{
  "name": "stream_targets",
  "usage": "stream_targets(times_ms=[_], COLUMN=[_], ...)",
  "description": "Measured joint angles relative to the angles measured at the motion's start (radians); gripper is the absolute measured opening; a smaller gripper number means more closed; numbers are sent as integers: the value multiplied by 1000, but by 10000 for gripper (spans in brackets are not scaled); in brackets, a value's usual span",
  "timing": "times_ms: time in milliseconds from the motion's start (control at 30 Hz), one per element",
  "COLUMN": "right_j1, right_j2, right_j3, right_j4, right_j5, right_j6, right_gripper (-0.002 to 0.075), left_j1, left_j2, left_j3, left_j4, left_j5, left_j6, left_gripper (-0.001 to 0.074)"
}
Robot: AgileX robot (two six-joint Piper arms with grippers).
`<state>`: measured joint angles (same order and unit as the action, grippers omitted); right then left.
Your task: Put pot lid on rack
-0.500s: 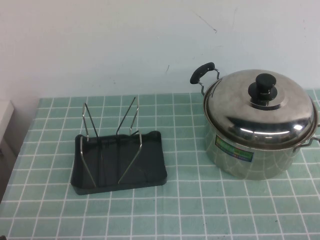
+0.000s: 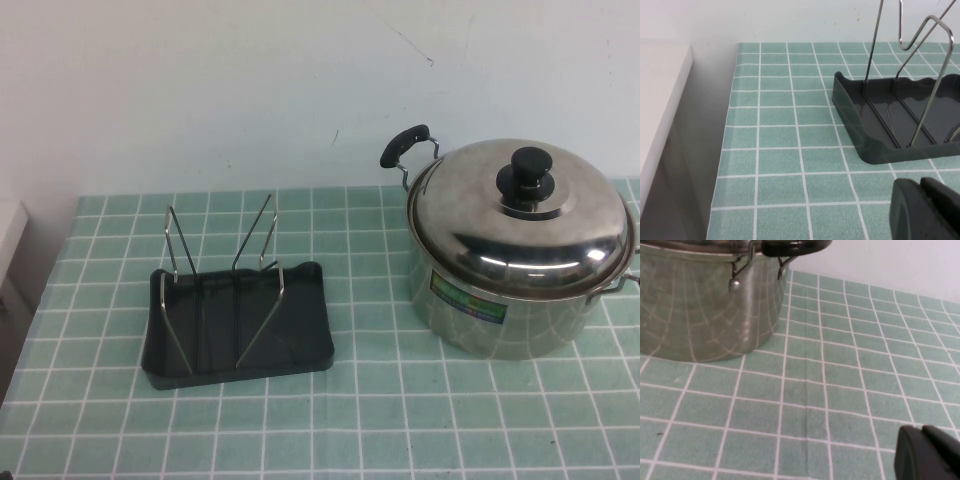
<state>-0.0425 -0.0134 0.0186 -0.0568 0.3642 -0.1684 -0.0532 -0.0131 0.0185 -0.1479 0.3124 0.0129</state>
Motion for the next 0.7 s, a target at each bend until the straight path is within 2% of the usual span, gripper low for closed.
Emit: stream_targets(times_ms=[700], right_j1=[0], right_j2=[0], right_j3=[0], right_j4=[57], right_j5=[-4], right_j6=[0], right_gripper=[-1], left_j1=[0], left_j2=[0], left_j3=[0], left_j4=[0], left_j5=[0], left_j6=[0], left_gripper=[-3])
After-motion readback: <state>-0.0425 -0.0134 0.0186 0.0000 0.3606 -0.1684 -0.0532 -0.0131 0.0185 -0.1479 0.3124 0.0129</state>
